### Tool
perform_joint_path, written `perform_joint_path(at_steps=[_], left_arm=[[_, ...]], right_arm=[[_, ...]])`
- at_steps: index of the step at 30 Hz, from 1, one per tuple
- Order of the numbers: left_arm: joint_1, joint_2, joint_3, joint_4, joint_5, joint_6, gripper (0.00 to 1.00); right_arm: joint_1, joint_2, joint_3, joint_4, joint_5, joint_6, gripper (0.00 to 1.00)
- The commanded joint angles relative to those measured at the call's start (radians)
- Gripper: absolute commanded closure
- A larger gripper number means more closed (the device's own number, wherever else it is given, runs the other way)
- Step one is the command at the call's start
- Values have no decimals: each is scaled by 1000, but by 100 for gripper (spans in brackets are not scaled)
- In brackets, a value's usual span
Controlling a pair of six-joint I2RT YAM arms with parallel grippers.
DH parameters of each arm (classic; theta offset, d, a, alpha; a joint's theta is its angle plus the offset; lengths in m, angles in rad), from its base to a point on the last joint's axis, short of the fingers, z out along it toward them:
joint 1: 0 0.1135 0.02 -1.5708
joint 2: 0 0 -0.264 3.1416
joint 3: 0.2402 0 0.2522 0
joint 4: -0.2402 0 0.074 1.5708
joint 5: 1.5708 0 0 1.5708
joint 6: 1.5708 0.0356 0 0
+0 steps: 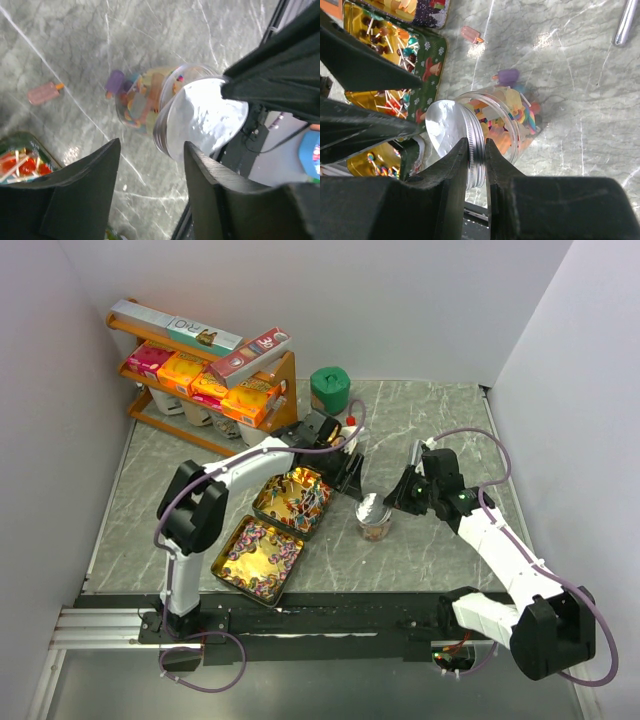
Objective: Pack the candies
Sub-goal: Adjust the bottle lid.
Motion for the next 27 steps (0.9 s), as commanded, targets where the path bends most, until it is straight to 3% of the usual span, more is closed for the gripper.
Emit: perform_joint_path(at_steps=[1,5,7,10,16,27], left_arm=[[-22,30,73,-5,-56,10,44],[-27,39,75,16,-71,-13,56],[-28,46,81,15,-66,-20,57],[-30,47,83,11,-60,-20,53],[-30,6,80,-5,-71,-4,39],[6,-123,92,-107,-70,62,26]], right_arm=[[-7,-5,-20,-54,76,-6,87],[-7,-9,-24,-57,73,-10,88],[-6,-17,-31,-39,56,-17,91],[-7,-35,-43,5,1,-35,100],[-9,-52,-23,84,-141,-60,100],[-22,-100,40,159,-276,-75,100]])
